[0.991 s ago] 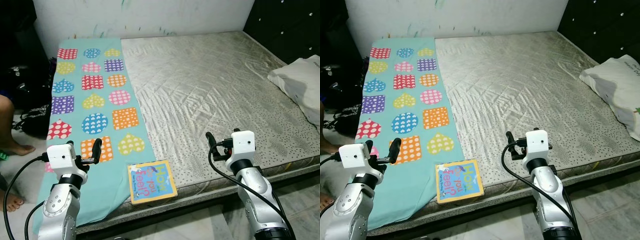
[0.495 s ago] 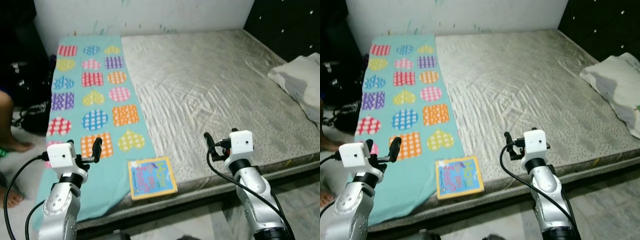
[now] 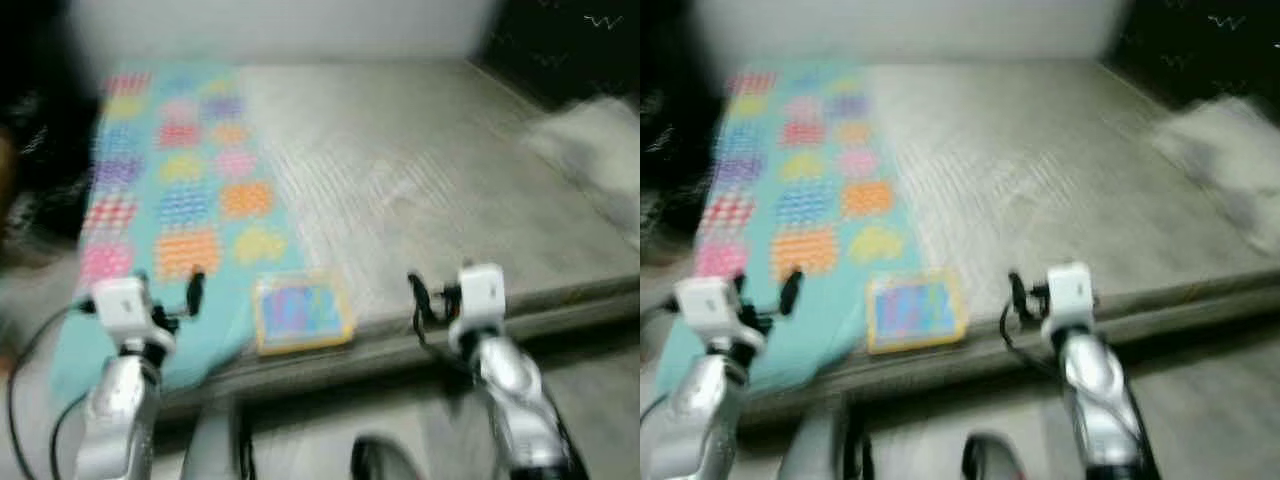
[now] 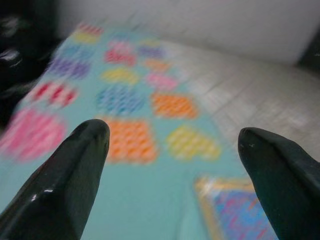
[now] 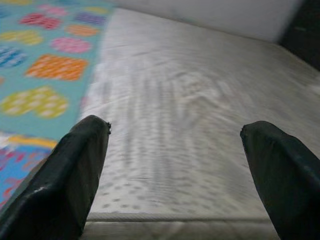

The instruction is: Clean up the room

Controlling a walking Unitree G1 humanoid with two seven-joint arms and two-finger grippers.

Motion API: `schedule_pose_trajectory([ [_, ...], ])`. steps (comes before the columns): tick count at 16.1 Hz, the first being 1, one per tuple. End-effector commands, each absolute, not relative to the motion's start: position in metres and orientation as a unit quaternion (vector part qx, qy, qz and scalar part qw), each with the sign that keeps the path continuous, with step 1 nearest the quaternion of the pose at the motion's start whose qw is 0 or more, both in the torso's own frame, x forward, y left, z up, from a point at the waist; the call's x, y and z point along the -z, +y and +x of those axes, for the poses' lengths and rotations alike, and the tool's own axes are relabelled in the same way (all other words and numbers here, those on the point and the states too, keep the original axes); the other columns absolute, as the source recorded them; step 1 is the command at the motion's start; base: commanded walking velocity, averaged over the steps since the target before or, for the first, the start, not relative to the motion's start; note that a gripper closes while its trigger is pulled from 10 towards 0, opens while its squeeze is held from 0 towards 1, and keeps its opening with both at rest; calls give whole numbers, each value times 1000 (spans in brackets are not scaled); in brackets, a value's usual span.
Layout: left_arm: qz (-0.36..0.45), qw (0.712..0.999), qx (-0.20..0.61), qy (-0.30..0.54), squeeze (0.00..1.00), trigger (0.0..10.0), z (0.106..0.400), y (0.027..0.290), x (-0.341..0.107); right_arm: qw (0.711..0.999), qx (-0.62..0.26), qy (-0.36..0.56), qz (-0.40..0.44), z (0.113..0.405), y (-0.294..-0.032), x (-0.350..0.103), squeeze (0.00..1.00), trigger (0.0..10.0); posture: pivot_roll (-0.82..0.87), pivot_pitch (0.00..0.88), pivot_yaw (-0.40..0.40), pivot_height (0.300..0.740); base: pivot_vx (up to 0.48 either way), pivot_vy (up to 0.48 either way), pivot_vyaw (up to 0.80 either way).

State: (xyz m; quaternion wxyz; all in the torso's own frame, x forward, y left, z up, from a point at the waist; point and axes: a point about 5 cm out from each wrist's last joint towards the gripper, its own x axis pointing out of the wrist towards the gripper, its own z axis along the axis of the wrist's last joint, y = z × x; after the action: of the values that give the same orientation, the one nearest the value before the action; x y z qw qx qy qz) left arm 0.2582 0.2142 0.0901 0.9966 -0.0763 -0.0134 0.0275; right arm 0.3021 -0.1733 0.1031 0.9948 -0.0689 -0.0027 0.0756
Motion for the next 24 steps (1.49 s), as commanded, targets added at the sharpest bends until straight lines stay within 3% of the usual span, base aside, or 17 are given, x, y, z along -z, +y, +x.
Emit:
schedule_pose_trajectory([
  [1,-81,996,-33,2,0,10000,256,215,-84,995,-70,7,-72,298,-178,-99,0,10000,-47,118,-58,612,0,0,0],
  [11,-92,995,-27,-3,0,10000,257,215,-86,993,-73,1,-92,303,-177,-103,0,10000,-52,128,-60,612,0,0,0],
  [24,-96,995,-20,6,0,10000,258,213,-85,993,-73,2,-91,302,-177,-101,0,10000,-51,135,-53,612,284,0,0],
])
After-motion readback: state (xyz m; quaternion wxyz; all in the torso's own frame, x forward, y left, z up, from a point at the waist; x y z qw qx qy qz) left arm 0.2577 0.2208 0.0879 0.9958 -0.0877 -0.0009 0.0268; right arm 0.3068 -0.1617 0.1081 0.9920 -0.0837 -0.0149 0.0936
